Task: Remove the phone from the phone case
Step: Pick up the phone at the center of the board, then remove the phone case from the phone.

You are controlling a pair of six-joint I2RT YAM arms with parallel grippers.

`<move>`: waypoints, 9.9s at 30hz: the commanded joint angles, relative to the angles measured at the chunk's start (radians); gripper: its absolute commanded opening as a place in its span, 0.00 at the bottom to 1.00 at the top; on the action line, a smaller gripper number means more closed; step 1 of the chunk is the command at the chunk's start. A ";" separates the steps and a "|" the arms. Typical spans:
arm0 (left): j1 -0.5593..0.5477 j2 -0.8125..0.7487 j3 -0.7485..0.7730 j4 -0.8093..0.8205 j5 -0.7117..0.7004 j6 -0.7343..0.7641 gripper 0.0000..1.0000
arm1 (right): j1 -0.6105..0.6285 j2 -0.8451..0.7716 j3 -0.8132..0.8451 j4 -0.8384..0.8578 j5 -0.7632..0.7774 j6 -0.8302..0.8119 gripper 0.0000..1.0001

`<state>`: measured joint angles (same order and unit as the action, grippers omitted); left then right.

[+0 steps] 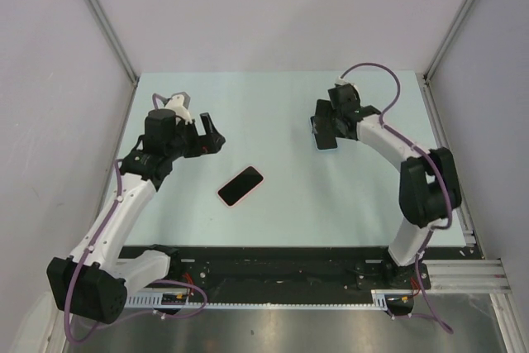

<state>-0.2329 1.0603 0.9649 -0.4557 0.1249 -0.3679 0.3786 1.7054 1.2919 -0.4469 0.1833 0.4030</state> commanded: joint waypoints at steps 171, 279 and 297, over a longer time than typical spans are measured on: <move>-0.152 0.273 -0.052 1.098 0.622 -0.956 0.67 | 0.151 -0.093 -0.687 2.013 -0.909 1.244 0.00; -0.141 0.270 -0.065 1.715 0.522 -1.540 0.00 | 0.203 -0.288 -0.556 2.047 -0.660 1.212 0.00; -0.141 0.187 -0.012 1.717 0.476 -1.557 0.00 | 0.260 -0.214 -0.460 2.047 -0.568 1.267 0.00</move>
<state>-0.3370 1.3357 0.8707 1.1175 0.5438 -1.8275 0.6334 1.4464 0.7952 1.4105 -0.5014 1.6497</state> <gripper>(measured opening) 0.190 0.076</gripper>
